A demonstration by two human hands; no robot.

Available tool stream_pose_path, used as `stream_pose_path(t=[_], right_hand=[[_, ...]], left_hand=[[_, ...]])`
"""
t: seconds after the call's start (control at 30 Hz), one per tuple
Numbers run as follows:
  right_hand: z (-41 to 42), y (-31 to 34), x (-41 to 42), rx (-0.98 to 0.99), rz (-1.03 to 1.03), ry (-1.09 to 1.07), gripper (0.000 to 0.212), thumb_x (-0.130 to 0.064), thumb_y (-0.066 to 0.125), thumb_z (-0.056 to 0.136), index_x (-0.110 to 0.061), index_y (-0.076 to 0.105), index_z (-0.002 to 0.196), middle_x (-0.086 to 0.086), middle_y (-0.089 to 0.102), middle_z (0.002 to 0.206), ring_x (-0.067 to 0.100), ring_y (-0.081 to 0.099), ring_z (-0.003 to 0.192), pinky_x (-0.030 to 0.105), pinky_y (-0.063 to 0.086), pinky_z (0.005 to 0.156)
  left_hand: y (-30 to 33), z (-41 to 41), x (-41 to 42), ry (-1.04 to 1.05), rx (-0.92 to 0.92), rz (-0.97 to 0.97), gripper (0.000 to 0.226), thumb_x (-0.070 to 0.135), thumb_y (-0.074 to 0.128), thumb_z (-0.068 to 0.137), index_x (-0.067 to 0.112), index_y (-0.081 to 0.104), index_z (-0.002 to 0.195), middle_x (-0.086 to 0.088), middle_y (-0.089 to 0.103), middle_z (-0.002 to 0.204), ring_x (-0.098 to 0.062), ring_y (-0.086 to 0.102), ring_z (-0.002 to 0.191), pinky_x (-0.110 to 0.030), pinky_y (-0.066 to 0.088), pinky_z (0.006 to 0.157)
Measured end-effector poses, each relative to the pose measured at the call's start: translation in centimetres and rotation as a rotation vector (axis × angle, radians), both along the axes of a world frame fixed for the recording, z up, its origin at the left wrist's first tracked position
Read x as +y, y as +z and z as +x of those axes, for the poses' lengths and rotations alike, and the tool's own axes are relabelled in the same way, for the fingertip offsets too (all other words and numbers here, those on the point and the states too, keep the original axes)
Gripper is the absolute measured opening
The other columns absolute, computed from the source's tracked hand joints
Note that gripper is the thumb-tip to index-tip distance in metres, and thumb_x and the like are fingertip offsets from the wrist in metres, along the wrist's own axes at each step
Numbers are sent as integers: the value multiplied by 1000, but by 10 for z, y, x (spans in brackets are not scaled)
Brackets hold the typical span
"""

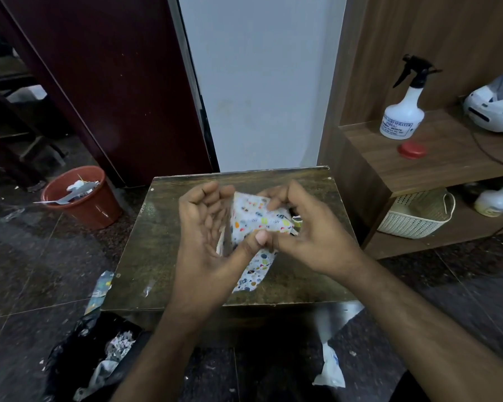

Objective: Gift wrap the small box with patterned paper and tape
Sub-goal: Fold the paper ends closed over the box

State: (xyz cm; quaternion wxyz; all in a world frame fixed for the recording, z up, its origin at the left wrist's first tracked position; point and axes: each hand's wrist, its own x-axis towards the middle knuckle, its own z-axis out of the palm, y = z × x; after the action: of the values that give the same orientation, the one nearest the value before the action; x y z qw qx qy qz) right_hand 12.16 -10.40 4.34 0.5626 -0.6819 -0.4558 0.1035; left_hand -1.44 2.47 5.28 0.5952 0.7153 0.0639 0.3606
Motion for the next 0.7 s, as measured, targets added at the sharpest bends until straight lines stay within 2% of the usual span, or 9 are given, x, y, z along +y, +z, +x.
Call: stream_pose_path(t=[0.1, 0.2, 0.27, 0.33, 0.4, 0.47, 0.57, 0.63, 0.7], right_hand=[[6, -3, 7, 119, 117, -175, 43, -50, 86, 71, -33, 54, 93, 1, 69, 108, 29, 66, 101, 54, 54, 88], [13, -8, 12, 190, 168, -318, 42, -49, 89, 70, -34, 54, 89, 3, 68, 98, 30, 68, 96, 56, 54, 87], [12, -9, 15, 146, 154, -382, 41, -43, 89, 75, -28, 53, 86, -1, 63, 88, 23, 65, 85, 48, 54, 78], [8, -7, 17, 48, 166, -440, 40, -31, 89, 79, -20, 51, 80, -6, 52, 81, 11, 54, 76, 31, 48, 72], [3, -4, 18, -31, 180, -479, 40, -23, 90, 79, -15, 51, 75, -2, 51, 84, 10, 51, 76, 21, 43, 70], [0, -3, 20, -94, 169, -454, 40, -21, 90, 78, -12, 52, 73, 4, 55, 90, 16, 56, 83, 20, 44, 71], [-1, -7, 23, -213, 160, -341, 34, -17, 90, 78, -11, 56, 74, 4, 57, 106, 21, 59, 101, 24, 48, 78], [-2, -8, 23, -413, 112, -263, 29, -13, 88, 78, -12, 59, 74, 3, 57, 117, 24, 56, 110, 32, 50, 82], [-4, -9, 24, -653, 37, -191, 25, -11, 84, 79, -14, 59, 73, 1, 58, 125, 25, 53, 113, 40, 50, 80]], left_hand=[[3, -2, -5, -7, 2, 32, 63, 12, 77, 87, 7, 43, 139, -6, 56, 140, -21, 54, 136, -21, 44, 107], [0, -4, -8, 2, 26, 177, 41, 17, 73, 91, 10, 58, 129, 1, 64, 129, -24, 60, 128, -29, 48, 103], [-7, -1, -8, 34, 91, 295, 29, 19, 73, 92, 16, 65, 119, 7, 68, 120, -19, 62, 122, -26, 47, 100], [-14, 2, -9, 80, 178, 315, 24, 23, 72, 91, 22, 67, 114, 12, 69, 115, -12, 64, 117, -21, 47, 96], [-18, 5, -11, 66, 239, 184, 23, 28, 70, 92, 24, 67, 114, 12, 72, 112, -11, 68, 110, -24, 53, 94], [-17, 8, -12, 52, 280, 21, 27, 36, 65, 93, 24, 68, 116, 8, 75, 109, -10, 71, 104, -28, 57, 91], [-8, 10, -11, 77, 335, -256, 40, 56, 60, 95, 21, 74, 107, 2, 79, 99, -17, 74, 97, -41, 59, 84], [-3, 9, -11, 54, 376, -491, 60, 73, 52, 86, 21, 75, 106, 0, 80, 100, -21, 75, 99, -50, 59, 85], [0, 6, -7, -10, 409, -594, 77, 83, 47, 79, 22, 75, 115, -5, 80, 107, -24, 75, 102, -50, 59, 87]])
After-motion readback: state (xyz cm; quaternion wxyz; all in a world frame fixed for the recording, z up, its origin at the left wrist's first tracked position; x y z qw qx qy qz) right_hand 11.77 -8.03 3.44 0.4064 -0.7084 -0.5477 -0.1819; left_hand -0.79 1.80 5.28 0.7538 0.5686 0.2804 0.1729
